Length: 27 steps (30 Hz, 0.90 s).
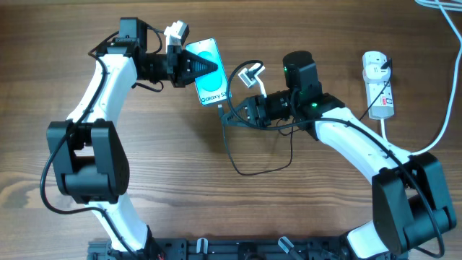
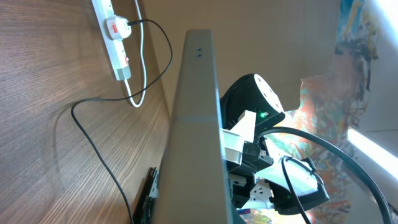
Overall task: Plug charger to phone and switch on socket
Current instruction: 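Push the USB-C plug with the right gripper into the phone's bottom port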
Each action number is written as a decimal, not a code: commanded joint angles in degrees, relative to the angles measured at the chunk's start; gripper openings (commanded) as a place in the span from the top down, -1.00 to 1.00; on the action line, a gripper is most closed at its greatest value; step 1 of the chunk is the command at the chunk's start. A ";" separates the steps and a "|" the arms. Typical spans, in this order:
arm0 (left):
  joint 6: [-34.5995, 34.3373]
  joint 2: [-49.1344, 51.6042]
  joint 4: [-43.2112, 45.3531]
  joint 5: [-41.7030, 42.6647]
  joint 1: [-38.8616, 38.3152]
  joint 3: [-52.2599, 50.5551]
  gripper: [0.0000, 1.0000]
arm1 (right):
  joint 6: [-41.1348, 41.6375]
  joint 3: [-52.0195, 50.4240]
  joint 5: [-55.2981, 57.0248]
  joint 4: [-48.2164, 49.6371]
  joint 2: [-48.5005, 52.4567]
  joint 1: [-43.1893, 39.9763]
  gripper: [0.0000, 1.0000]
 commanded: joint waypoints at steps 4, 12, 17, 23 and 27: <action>0.09 -1.33 -0.04 3.15 -1.53 0.83 0.92 | -1.36 -0.46 2.43 0.13 0.59 0.11 0.92; 0.81 -1.33 -0.02 0.92 -1.64 0.83 0.92 | -1.31 -0.46 2.12 0.11 0.59 -0.04 0.91; 1.18 -1.33 -0.04 -0.68 -0.48 0.83 0.92 | -2.01 -0.48 1.75 -1.46 0.59 -0.04 0.92; 1.18 -1.33 -0.13 -2.12 0.00 0.83 0.92 | -3.15 -0.46 1.77 -3.10 0.59 -0.04 0.91; 1.27 -1.33 -0.31 -3.48 -0.85 0.79 0.92 | -3.15 -0.46 1.77 -3.06 0.59 -0.04 0.92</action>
